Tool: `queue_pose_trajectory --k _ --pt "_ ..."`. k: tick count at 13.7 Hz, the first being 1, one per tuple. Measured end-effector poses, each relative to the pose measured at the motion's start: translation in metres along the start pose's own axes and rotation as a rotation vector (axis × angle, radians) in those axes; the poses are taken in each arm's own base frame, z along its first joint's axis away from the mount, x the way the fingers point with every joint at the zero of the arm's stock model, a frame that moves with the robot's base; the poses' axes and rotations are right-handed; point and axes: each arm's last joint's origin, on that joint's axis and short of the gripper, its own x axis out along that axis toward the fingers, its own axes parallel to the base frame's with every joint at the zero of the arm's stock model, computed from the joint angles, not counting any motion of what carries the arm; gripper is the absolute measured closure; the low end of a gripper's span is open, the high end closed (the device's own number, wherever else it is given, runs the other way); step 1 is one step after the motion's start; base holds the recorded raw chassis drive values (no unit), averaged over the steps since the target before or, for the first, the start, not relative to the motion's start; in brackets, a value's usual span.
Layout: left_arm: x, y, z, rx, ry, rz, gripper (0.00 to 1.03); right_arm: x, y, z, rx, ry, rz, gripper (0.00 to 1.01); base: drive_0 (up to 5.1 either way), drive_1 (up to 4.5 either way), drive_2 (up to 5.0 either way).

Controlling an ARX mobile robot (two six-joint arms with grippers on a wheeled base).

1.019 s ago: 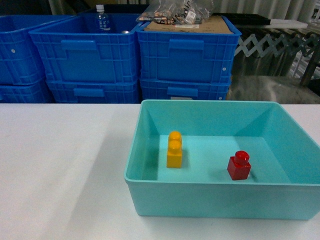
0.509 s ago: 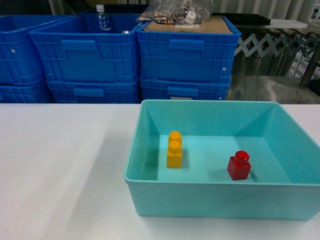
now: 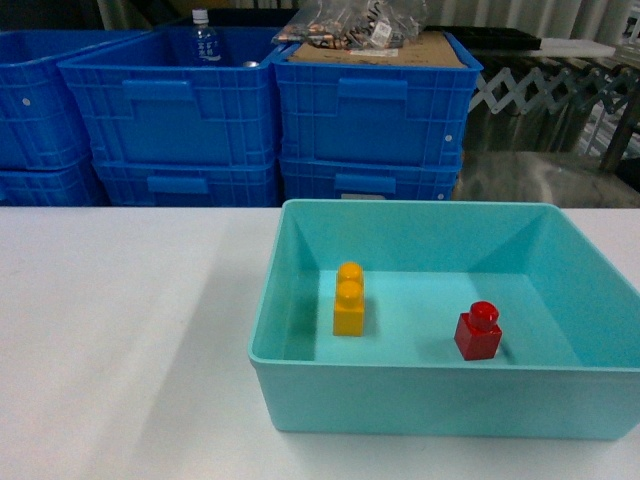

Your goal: Pick red block from blue box to shelf

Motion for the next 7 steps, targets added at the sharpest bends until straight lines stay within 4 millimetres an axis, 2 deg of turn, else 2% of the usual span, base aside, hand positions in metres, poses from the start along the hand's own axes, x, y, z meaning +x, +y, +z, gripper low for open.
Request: queue_pose_trajectory --k 7 --pt "0.0000 0.0000 0.0000 0.000 0.000 0.000 0.05 0.0000 0.0000 0.0000 0.000 0.000 0.000 0.03 0.0 0.00 0.0"
